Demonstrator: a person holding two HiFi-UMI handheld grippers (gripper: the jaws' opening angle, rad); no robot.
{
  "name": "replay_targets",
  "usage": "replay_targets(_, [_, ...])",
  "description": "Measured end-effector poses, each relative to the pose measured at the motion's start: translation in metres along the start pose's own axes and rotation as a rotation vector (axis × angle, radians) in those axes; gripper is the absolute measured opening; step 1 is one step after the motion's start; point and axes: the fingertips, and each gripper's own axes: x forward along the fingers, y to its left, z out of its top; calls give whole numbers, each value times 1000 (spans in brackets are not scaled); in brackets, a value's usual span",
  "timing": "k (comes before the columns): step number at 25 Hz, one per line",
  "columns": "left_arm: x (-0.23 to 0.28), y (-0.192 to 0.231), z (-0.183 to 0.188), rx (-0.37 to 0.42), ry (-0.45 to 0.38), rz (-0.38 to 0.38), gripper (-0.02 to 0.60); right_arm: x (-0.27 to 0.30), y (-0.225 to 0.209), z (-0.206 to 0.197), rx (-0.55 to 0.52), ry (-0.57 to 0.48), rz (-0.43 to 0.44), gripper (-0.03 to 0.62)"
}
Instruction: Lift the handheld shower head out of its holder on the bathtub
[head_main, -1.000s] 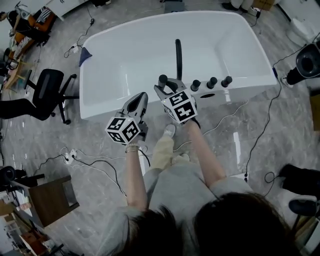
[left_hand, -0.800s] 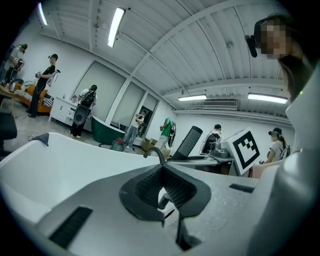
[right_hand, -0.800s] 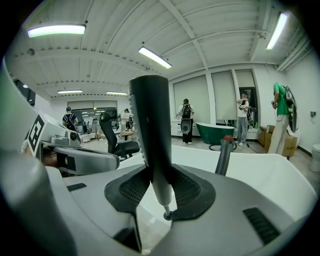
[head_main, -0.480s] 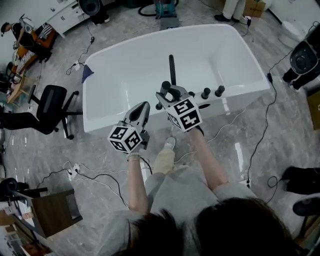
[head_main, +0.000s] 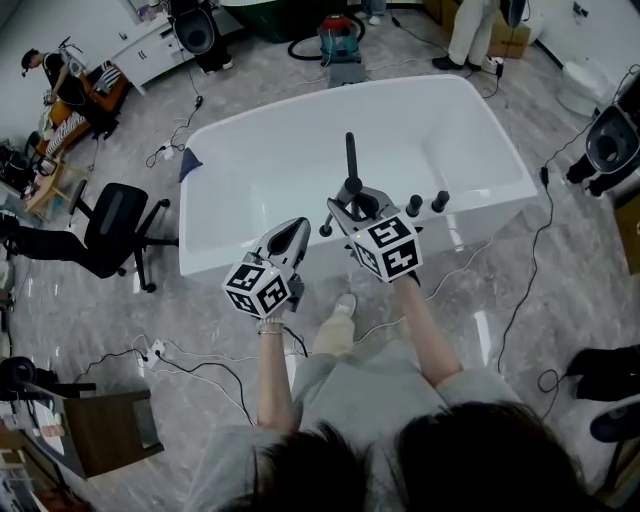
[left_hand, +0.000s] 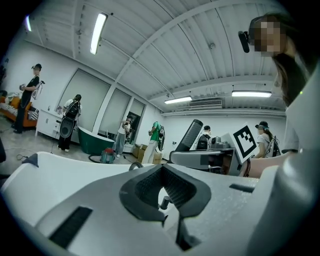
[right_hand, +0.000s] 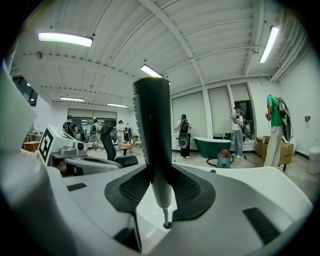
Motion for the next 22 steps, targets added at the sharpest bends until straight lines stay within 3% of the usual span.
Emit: replay_targets(22, [-29,-65,58,132,-97,-58,5,-67,27,50,2,-130,-8,132])
